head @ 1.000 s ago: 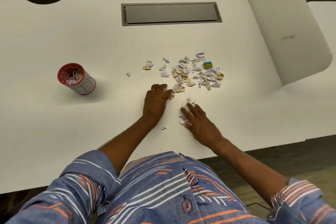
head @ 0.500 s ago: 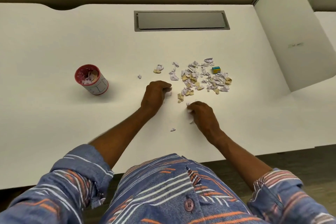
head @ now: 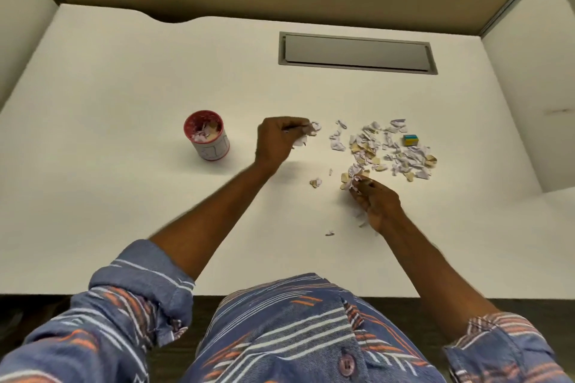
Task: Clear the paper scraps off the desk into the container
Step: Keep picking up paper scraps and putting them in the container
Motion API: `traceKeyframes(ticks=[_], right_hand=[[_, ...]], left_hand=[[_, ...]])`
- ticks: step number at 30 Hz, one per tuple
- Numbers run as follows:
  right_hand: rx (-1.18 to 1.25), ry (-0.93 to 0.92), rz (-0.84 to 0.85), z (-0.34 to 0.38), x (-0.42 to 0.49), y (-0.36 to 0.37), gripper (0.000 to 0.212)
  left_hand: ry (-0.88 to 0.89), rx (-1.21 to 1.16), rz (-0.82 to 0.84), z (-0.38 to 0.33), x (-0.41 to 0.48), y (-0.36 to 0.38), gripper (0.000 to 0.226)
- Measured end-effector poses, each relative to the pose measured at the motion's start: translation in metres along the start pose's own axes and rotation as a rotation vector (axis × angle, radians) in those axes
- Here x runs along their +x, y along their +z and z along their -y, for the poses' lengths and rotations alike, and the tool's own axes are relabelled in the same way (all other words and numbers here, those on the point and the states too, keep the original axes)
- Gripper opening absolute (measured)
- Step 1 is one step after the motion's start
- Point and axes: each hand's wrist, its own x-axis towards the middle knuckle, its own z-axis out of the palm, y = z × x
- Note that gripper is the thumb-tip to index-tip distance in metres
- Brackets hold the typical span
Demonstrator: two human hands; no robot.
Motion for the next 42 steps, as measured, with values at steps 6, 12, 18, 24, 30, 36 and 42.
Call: traceKeyframes(ticks=[6,12,18,24,30,36,42], right_hand=[[0.169,0.089,-0.023,0.002,-0.005,0.006,0.012],[0.232,0.101,-0.021,0.002,-0.008,0.01,0.013],[0.22,0.095,-0.034,-0.002,-0.009,0.018,0.014],[0.174,0.07,-0.05,0.0,-0.01,0.022,0.014],[0.043,0.004,-0.015,0.004,-0.016,0.05,0.012],[-0.088,-0.071,0.18,0.012,-0.019,0.123,0.014],[-0.392,-0.222,0.412,0.002,-0.029,0.218,0.022]], left_hand=[[0.072,0.103,-0.05,-0.022,0.017,-0.079,0.013],[0.171,0.483,-0.095,-0.019,0.028,-0.17,0.013],[0.163,0.56,-0.064,0.013,0.02,-0.178,0.018],[0.179,0.499,-0.129,0.018,0.015,-0.172,0.016],[0.217,0.524,-0.103,0.007,0.013,-0.176,0.019],[0.248,0.534,-0.138,0.006,0.013,-0.177,0.029],[0.272,0.547,-0.184,0.011,0.016,-0.182,0.033]])
